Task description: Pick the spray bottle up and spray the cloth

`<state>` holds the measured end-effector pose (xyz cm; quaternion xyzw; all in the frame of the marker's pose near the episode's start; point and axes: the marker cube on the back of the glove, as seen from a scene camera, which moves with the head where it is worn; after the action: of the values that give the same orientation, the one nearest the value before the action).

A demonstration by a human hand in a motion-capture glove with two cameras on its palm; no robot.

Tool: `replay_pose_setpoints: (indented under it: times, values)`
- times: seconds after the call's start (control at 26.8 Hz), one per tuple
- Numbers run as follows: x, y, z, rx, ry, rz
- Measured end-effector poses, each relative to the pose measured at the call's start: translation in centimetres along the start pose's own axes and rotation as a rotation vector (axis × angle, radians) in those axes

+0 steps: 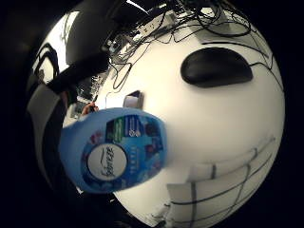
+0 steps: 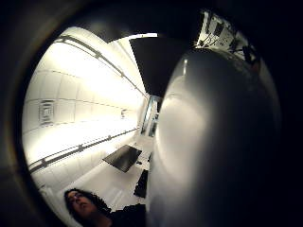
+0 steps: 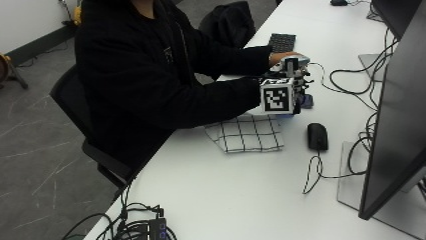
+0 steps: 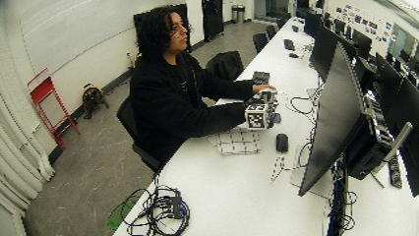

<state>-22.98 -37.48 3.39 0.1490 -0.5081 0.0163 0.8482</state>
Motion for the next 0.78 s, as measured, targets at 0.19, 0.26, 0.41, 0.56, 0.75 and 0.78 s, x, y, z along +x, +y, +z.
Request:
replay_pose_setpoints:
  times: [0.19, 0.26, 0.41, 0.56, 0.75, 0.78]
  values:
    - [0.6, 1.5, -2.1, -0.032, 0.212, -0.036]
    - [0.8, 2.5, -3.1, -0.058, 0.315, -0.055]
    - [1.1, 4.7, -6.0, -0.095, 0.481, -0.07]
    - [1.3, 6.9, -9.5, -0.162, 0.592, -0.044]
    - [1.4, 9.8, -12.8, -0.292, 0.815, -0.081]
    - [1.2, 10.4, -13.4, -0.295, 0.86, -0.107]
